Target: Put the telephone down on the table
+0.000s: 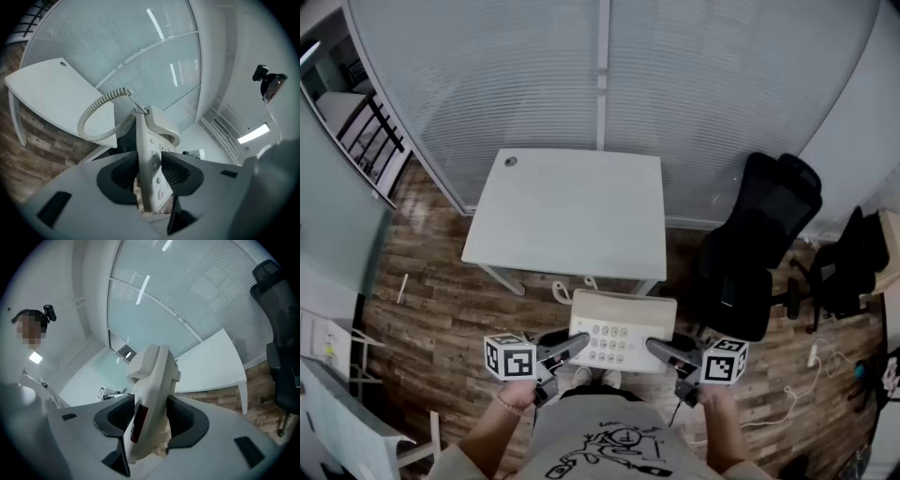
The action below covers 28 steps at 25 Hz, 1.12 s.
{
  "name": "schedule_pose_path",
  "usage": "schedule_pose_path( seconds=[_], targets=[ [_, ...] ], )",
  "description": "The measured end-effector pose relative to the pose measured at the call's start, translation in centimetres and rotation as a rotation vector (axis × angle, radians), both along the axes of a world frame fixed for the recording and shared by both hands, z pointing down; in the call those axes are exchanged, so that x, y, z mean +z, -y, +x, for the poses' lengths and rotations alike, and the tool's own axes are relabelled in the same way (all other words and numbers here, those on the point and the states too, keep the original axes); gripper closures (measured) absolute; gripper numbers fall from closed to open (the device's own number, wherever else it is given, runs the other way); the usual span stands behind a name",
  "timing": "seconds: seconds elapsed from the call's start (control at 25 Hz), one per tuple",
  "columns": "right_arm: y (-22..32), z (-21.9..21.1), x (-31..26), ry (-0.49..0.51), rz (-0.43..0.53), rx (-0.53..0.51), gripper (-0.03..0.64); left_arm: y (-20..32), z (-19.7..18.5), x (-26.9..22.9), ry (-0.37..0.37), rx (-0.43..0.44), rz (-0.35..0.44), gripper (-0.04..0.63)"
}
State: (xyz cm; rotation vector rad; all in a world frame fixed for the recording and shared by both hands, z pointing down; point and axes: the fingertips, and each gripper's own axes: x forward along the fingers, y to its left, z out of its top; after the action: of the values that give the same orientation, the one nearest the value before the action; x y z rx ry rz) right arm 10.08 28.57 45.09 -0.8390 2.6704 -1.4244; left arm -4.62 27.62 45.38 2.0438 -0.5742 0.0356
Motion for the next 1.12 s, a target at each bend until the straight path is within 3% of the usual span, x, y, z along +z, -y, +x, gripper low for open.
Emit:
schedule_pose_path(
  seconds=[0.4, 1.12],
  targets=[
    [-0.7, -0.7, 0.1, 0.010, -0.005, -0.003, 0.388, -0.7, -0.7, -0.2, 0.016, 0.001, -0.007, 0.443],
    [0.6, 1.8, 0.3, 0.019, 0.000, -0.008, 0.388, 0.6, 1.8, -0.3, 0.028, 0.006, 0.005, 0.443]
  ],
)
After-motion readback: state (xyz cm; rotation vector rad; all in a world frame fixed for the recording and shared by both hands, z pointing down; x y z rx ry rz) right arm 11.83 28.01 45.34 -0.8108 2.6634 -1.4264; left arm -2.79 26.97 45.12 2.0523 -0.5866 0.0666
